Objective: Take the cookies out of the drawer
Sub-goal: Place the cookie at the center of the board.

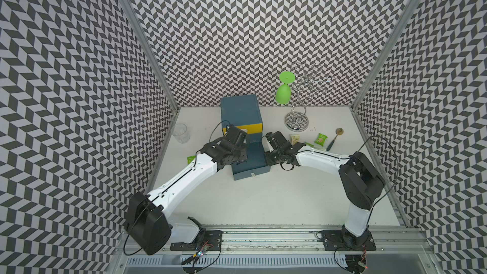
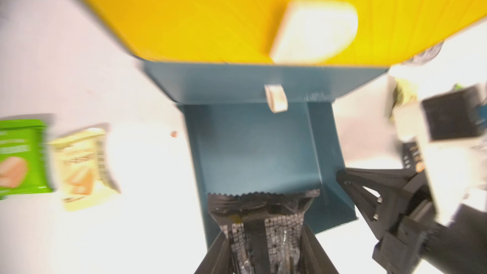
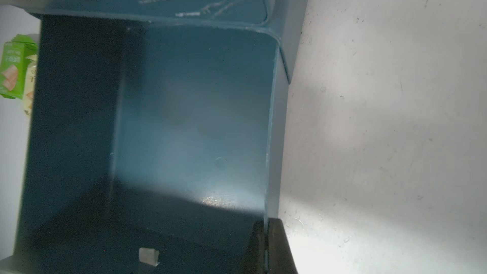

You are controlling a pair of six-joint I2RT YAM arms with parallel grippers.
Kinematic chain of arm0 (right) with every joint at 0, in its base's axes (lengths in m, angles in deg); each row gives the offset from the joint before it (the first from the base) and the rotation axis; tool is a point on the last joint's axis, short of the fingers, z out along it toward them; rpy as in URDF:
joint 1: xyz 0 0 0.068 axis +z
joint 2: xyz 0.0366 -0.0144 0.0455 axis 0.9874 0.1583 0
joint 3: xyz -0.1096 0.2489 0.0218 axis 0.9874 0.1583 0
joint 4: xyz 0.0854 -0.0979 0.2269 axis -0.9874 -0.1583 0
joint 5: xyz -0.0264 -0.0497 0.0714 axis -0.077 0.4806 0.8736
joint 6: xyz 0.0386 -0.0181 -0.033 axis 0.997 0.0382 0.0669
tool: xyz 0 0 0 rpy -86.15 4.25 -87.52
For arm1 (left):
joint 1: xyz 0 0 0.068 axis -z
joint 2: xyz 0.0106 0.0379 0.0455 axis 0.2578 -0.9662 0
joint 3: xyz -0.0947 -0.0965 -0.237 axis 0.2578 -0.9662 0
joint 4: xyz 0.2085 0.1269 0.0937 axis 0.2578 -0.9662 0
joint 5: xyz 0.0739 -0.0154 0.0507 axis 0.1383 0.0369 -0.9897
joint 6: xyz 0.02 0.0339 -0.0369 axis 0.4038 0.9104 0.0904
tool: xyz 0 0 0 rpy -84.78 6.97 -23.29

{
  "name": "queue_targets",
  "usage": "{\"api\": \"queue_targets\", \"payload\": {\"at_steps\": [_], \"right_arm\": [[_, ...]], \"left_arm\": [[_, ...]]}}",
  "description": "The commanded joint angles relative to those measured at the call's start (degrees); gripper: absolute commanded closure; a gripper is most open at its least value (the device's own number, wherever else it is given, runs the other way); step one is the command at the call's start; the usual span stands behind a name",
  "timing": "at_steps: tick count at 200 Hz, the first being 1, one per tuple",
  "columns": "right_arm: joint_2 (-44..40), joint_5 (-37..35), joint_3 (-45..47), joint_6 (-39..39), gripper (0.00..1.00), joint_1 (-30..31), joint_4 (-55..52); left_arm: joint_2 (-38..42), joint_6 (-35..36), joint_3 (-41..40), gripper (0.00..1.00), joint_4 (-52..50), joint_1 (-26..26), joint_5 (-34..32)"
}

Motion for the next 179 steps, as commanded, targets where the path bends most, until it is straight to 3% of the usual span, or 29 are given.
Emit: {"api": "queue_targets", "payload": {"at_steps": [1,45,118,179], "right_arm": [[1.4,1.4,-0.9,0.5,1.0,0.7,5.2],[1.7,2.3,-1.4,2.2,1.0,0.6,6.1],[0.9,4.3,-0.4,8.0,1.0,0.7,9.9],[-1.1,1.8,4.1,14.4,1.0,0.8,15.9]], "left_arm": [[6.4,1.5,-3.4,0.58,-5.3,-4.1,-0.3],[13.1,4.3,-15.5,0.57,-2.4,-13.8,4.9],[3.0,4.0,-18.3,0.55,2.7,-14.7,5.3],[-3.0,3.5,-20.4,0.55,7.5,-15.4,5.5]]}}
